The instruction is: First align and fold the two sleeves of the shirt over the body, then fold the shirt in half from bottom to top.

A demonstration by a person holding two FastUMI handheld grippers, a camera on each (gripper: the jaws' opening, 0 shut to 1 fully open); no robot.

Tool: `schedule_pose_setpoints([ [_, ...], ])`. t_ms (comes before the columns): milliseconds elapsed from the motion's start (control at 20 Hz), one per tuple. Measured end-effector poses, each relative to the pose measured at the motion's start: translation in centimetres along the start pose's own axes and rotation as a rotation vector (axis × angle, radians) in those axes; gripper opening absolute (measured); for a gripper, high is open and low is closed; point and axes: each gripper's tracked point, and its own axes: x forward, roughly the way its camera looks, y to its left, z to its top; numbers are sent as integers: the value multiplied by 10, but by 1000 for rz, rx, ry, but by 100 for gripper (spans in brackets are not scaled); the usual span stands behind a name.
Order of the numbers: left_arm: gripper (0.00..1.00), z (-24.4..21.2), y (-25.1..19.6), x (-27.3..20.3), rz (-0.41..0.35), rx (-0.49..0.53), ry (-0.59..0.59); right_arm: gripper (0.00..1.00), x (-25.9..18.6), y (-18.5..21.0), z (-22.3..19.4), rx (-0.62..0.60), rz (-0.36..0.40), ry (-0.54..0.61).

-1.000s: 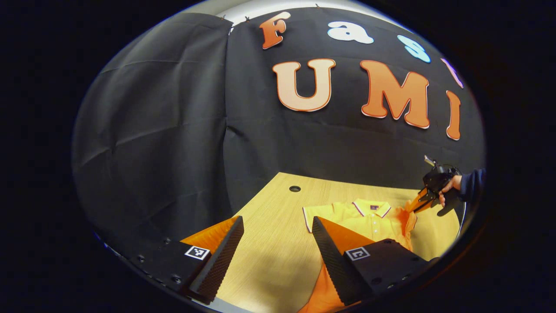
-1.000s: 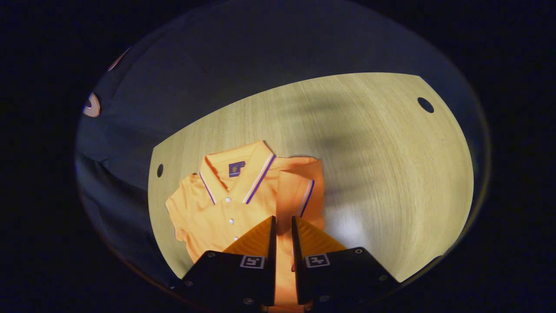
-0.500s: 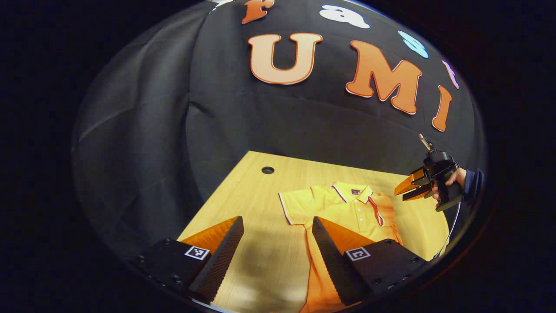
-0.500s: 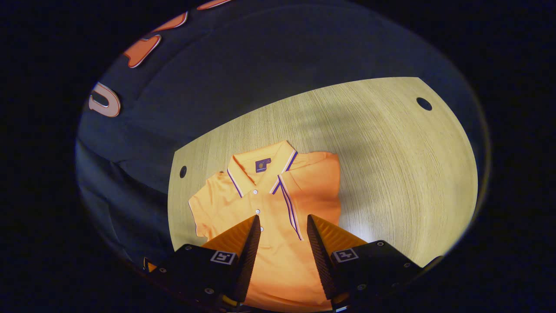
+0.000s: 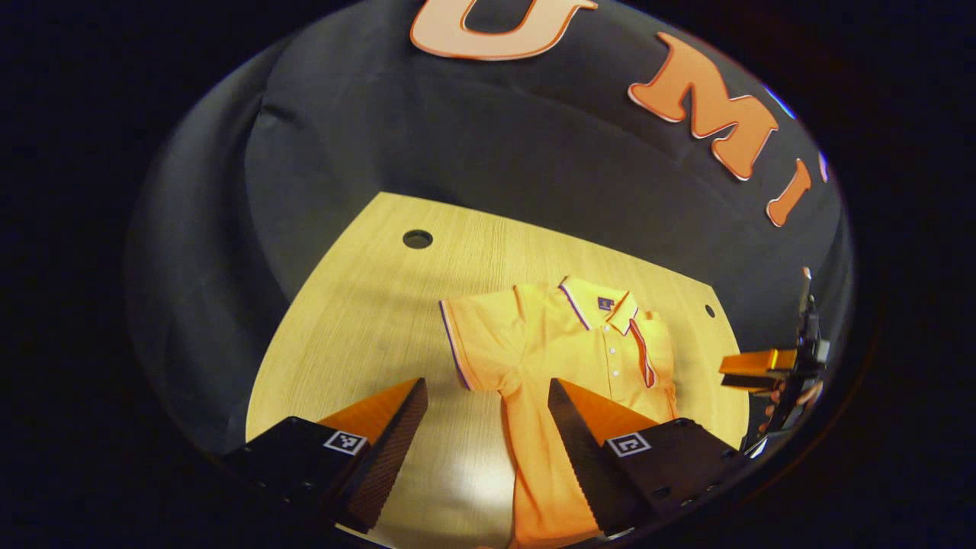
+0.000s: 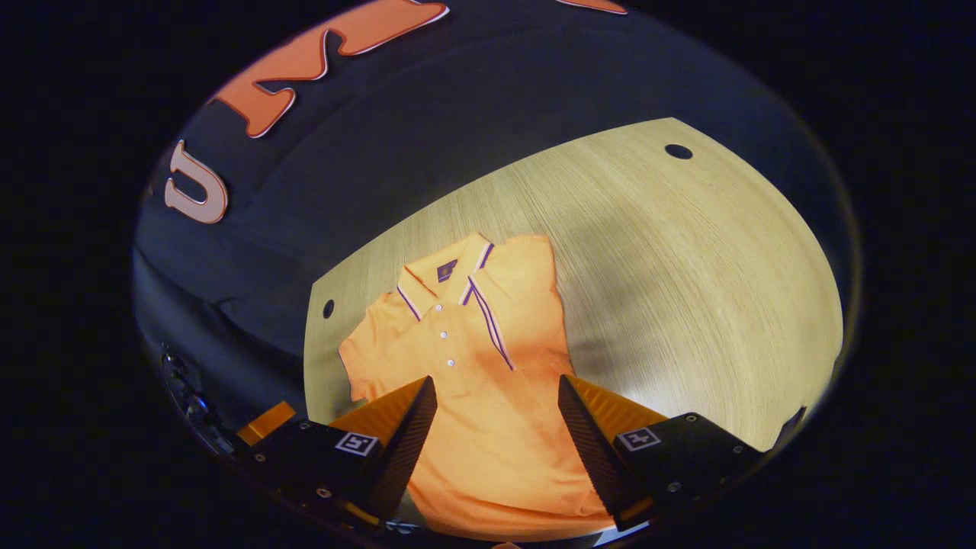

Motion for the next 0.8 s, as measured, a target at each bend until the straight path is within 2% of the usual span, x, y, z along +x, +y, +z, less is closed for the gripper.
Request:
schedule_pose_setpoints([
  [350,98,-5,-13,81,21,20,222,98,-49,-28,-54,58,-4,-34],
  [500,96,-3,-7,99,69,35,293,98,-63,-36,-76,72,-8,-42],
  [550,99,-1,-8,105,71,27,311,98,-68,-37,-81,77,-4,-51],
  [650,96,0,-9,119,83,4,346,98,-77,-42,-90,83,-8,-73],
  [800,96,0,1,140,132,3,400,98,-86,-55,-106,77,-39,-95],
])
